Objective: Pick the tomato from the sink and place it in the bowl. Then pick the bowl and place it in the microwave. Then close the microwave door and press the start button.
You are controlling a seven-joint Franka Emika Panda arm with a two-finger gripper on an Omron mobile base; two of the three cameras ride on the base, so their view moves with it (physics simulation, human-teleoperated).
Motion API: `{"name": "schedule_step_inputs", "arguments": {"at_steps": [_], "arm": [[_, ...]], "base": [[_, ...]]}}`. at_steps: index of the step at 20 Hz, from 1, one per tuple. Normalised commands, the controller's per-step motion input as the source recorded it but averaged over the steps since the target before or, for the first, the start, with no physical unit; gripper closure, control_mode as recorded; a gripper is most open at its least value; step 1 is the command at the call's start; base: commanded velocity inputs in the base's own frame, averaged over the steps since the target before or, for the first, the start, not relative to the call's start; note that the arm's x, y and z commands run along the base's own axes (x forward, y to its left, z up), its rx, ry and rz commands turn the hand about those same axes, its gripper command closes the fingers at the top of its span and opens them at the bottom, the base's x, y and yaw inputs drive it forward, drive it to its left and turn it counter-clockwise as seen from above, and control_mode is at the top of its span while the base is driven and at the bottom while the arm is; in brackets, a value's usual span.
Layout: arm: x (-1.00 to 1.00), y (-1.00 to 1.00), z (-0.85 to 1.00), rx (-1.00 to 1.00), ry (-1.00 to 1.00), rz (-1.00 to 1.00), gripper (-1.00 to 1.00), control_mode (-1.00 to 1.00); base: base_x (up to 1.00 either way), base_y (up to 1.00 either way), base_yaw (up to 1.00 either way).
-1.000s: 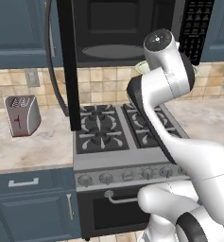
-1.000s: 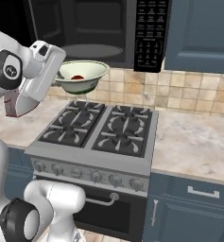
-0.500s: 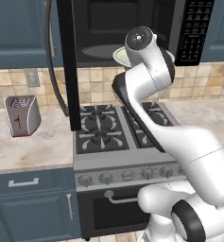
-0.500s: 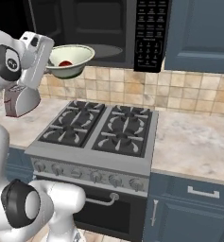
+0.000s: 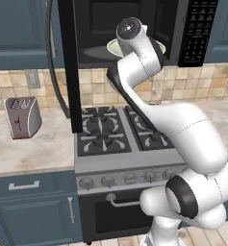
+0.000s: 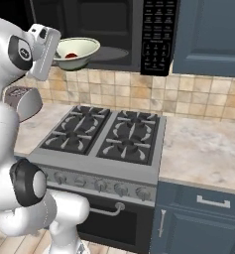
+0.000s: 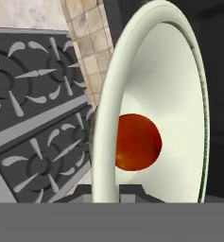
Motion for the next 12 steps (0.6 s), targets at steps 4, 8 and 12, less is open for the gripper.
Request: {"name": "schedule_step_inputs", "arguments": {"at_steps": [4, 8, 12], "arm": [[0.40, -0.02, 0.26, 0.00, -0.03, 0.00, 1.00, -1.00], [0.54, -0.03, 0.11, 0.00, 0.01, 0.00, 1.00, -1.00], [0.72, -0.05, 0.00, 0.00, 0.10, 0.00, 1.00, -1.00]], "base": [[0.00, 0.00, 0.00], [0.00, 0.00, 0.00], [0.00, 0.00, 0.00]]}}
